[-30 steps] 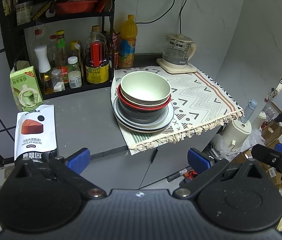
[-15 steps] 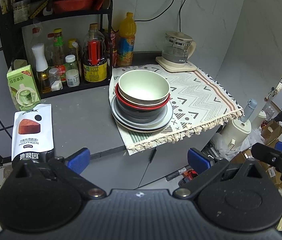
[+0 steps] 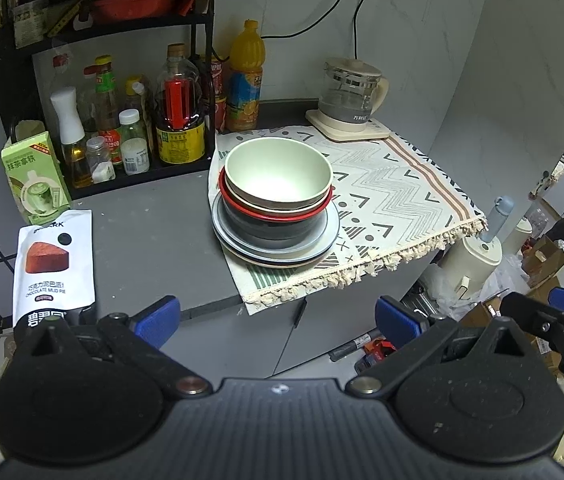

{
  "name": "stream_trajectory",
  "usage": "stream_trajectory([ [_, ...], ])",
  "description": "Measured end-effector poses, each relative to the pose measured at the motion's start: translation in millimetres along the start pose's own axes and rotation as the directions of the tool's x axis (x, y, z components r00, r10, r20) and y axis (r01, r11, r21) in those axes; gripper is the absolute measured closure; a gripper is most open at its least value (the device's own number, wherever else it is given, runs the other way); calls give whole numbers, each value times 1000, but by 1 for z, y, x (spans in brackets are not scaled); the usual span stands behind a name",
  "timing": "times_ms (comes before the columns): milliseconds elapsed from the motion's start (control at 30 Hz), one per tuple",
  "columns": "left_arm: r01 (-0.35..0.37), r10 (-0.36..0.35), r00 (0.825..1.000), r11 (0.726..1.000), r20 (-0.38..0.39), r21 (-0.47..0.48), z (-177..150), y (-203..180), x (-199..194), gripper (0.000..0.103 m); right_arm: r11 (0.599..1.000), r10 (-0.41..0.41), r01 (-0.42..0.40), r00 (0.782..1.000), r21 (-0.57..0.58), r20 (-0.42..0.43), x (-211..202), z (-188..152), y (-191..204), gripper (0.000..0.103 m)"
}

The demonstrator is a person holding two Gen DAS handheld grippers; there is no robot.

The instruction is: Organize plates and bowls

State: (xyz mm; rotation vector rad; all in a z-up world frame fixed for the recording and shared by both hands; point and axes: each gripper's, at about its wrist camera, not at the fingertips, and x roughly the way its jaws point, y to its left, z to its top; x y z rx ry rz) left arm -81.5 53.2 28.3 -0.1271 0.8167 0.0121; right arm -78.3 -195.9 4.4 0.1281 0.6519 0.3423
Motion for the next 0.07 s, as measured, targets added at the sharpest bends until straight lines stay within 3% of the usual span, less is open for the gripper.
stream_trajectory([
  [67, 4, -4, 1000, 1000, -6, 6, 2, -3, 2, 1, 1000, -1, 1, 1000, 4, -1, 0, 1, -3, 0],
])
